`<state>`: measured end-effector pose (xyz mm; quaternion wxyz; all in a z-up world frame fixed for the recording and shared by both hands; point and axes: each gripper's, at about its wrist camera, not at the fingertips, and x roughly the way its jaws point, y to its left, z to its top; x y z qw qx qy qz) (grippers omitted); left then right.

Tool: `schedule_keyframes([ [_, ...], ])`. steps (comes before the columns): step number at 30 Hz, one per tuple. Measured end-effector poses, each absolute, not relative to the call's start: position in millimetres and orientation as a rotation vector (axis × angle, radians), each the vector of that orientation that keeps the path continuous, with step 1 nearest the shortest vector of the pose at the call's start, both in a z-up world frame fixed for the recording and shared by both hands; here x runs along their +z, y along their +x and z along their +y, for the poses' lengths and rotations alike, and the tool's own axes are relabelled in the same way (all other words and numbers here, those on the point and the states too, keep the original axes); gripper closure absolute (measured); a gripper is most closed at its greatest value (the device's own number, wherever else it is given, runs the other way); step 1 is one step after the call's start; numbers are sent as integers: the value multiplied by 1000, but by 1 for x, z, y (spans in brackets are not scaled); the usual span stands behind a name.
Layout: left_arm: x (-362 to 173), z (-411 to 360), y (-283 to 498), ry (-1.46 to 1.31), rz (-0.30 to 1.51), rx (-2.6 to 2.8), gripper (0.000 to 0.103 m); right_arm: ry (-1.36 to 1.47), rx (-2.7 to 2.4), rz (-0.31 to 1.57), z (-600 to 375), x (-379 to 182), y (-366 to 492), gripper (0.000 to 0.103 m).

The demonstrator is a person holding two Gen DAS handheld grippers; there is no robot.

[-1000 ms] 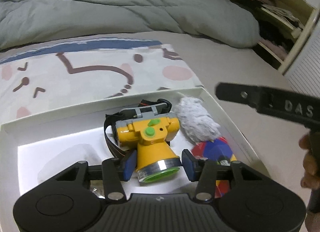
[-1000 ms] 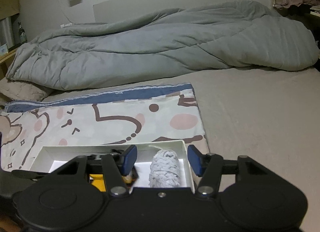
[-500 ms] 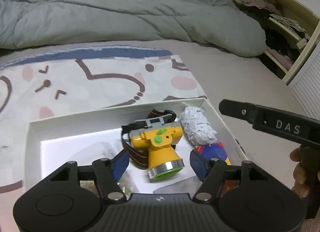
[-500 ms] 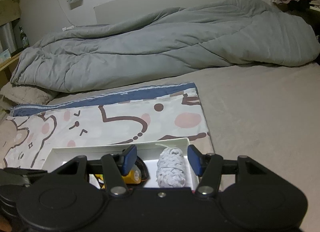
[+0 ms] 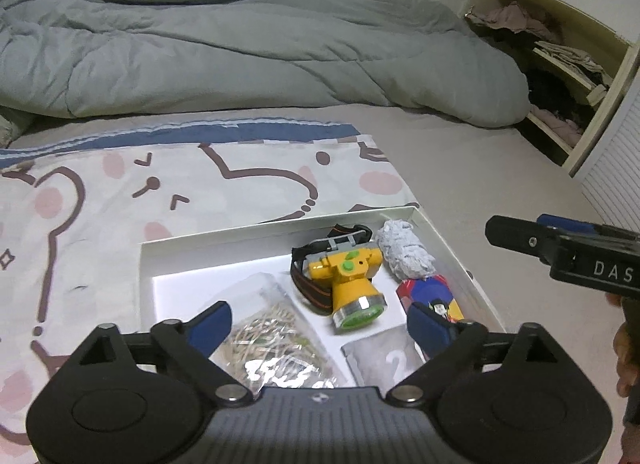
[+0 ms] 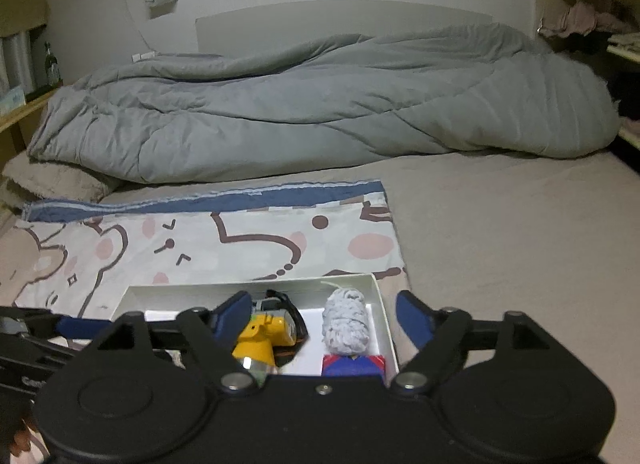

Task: Organize objects
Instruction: 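Lift both grippers up and away from the white box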

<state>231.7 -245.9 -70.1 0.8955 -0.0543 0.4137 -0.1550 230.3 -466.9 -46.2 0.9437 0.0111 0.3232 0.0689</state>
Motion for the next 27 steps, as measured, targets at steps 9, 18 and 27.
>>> schedule_keyframes([
  [9,-49,-220,201,-97,823,-317,0,-8,98,651,-447,-23,187,3],
  [18,-24,-198,170,-54,786,-303,0,-23,88,624,-431,-5,142,0],
  [27,6,-179,132,4,736,-291,0,5,40,613,-417,11,99,0],
])
